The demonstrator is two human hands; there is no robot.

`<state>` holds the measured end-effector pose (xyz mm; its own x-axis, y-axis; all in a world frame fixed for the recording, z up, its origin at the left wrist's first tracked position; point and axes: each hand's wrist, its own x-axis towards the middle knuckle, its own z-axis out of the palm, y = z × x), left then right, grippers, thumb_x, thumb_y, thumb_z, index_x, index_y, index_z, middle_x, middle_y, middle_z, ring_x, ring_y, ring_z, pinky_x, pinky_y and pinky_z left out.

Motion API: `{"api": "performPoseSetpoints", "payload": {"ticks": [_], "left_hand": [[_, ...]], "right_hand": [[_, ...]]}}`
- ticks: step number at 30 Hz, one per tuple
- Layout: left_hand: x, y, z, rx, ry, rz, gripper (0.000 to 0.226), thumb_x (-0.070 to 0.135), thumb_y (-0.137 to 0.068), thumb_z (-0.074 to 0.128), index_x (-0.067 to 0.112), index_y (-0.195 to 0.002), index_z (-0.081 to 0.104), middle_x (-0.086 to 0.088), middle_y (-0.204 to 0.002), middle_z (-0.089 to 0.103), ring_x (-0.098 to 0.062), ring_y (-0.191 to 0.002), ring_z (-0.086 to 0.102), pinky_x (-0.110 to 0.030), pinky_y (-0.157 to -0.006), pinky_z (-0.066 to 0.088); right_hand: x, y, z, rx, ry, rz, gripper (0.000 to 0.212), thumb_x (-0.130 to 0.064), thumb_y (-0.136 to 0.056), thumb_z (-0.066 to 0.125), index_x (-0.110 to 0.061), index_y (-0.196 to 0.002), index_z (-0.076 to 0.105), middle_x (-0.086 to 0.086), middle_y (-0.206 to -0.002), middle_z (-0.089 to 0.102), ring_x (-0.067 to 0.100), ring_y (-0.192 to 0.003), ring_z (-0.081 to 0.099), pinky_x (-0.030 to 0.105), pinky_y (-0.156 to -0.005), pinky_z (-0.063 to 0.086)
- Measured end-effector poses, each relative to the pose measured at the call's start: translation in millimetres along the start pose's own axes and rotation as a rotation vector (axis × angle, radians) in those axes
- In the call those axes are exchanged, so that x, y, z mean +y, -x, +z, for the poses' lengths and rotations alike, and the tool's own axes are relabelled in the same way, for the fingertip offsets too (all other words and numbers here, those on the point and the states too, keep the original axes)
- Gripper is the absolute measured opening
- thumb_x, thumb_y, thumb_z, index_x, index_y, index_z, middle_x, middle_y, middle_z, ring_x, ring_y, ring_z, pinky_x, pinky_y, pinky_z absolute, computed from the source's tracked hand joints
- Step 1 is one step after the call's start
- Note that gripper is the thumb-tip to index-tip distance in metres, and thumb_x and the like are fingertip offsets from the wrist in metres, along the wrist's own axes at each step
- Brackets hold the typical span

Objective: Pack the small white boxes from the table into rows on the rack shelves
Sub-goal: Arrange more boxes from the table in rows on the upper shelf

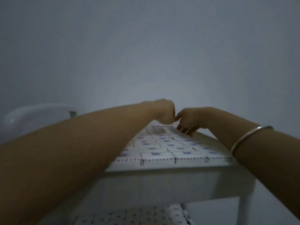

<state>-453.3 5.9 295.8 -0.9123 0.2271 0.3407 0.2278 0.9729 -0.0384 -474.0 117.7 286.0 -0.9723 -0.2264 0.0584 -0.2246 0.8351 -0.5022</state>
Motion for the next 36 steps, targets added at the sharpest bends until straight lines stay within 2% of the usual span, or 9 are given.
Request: {"api": "performPoseSetpoints", "payload": {"ticks": [4,7,11,16,21,23,30,33,36], "left_hand": [[5.3,41.4,-36.7,0.116,0.234,-0.047,0.023,0.017,-0.092,0.054,0.011,-0.106,0.071,-0.003,-0.100,0.073,-0.015,-0.086,0.070,-0.028,-0.070,0.058],[12.9,88.4,-44.5,0.147,0.358,-0.066,0.016,0.014,-0.091,0.056,0.014,-0.098,0.070,0.003,-0.087,0.072,-0.007,-0.065,0.066,-0.019,-0.049,0.045],[21.3,173.0,-38.4,0.196,0.416,-0.043,0.021,0.009,-0.087,0.054,0.022,-0.090,0.070,0.007,-0.082,0.073,-0.004,-0.054,0.065,-0.016,-0.049,0.049],[35.4,290.9,8.9,0.202,0.448,0.122,0.020,0.017,-0.086,0.054,0.031,-0.083,0.068,0.013,-0.075,0.070,0.006,-0.055,0.060,-0.016,-0.059,0.049],[52.1,384.4,113.1,-0.212,0.428,0.116,0.021,0.023,-0.090,0.054,0.037,-0.097,0.067,0.018,-0.085,0.064,0.003,-0.071,0.056,-0.023,-0.070,0.051],[46.5,413.9,140.6,-0.275,0.424,0.092,0.020,0.025,-0.091,0.054,0.036,-0.103,0.067,0.020,-0.092,0.064,0.003,-0.082,0.057,-0.019,-0.073,0.049],[15.5,487.5,157.9,-0.155,0.495,-0.044,0.019,0.027,-0.090,0.059,0.043,-0.098,0.064,0.030,-0.097,0.060,0.014,-0.092,0.054,-0.012,-0.076,0.046],[47.8,508.2,165.6,-0.168,0.554,-0.050,0.015,0.040,-0.091,0.058,0.044,-0.104,0.063,0.031,-0.098,0.055,0.015,-0.095,0.049,-0.010,-0.075,0.041],[90.2,517.9,180.4,-0.210,0.575,-0.052,0.043,0.063,-0.087,0.049,0.041,-0.123,0.055,0.028,-0.114,0.045,0.010,-0.107,0.038,-0.017,-0.092,0.037]], "right_hand": [[-14.2,36.5,-15.3,0.154,-0.069,-0.153,0.028,-0.008,-0.099,0.046,-0.002,-0.125,0.055,0.009,-0.103,0.065,0.020,-0.079,0.063,0.032,-0.076,0.056],[-18.4,78.1,-13.3,0.267,-0.036,-0.267,0.016,-0.017,-0.097,0.052,-0.011,-0.106,0.064,0.000,-0.086,0.066,0.013,-0.070,0.061,0.024,-0.062,0.051],[-8.0,153.4,11.7,0.388,-0.067,-0.301,0.033,-0.043,-0.097,0.050,-0.017,-0.085,0.065,-0.001,-0.073,0.065,0.013,-0.056,0.057,0.025,-0.051,0.046],[22.5,256.2,91.9,0.278,-0.090,-0.312,0.028,-0.040,-0.094,0.054,-0.024,-0.074,0.065,-0.006,-0.059,0.064,0.003,-0.040,0.054,0.019,-0.041,0.040],[62.5,320.8,194.3,0.008,0.121,-0.218,0.012,-0.030,-0.094,0.052,-0.034,-0.090,0.062,-0.010,-0.090,0.068,0.005,-0.068,0.058,0.031,-0.074,0.053],[81.7,335.4,222.3,-0.025,0.124,-0.152,0.018,-0.025,-0.096,0.049,-0.036,-0.101,0.062,-0.013,-0.099,0.065,0.003,-0.082,0.059,0.030,-0.077,0.053],[119.6,357.5,283.9,-0.078,0.114,0.006,0.028,-0.028,-0.101,0.041,-0.028,-0.127,0.051,0.000,-0.122,0.052,0.015,-0.097,0.056,0.030,-0.079,0.048],[117.1,356.4,294.4,-0.016,0.156,0.108,0.046,-0.052,-0.097,0.041,-0.026,-0.135,0.043,0.006,-0.129,0.050,0.025,-0.105,0.057,0.037,-0.082,0.048],[112.6,351.5,303.9,-0.030,0.296,0.164,0.076,-0.076,-0.085,0.036,-0.026,-0.143,0.036,0.010,-0.136,0.044,0.032,-0.115,0.054,0.039,-0.080,0.041]]}}
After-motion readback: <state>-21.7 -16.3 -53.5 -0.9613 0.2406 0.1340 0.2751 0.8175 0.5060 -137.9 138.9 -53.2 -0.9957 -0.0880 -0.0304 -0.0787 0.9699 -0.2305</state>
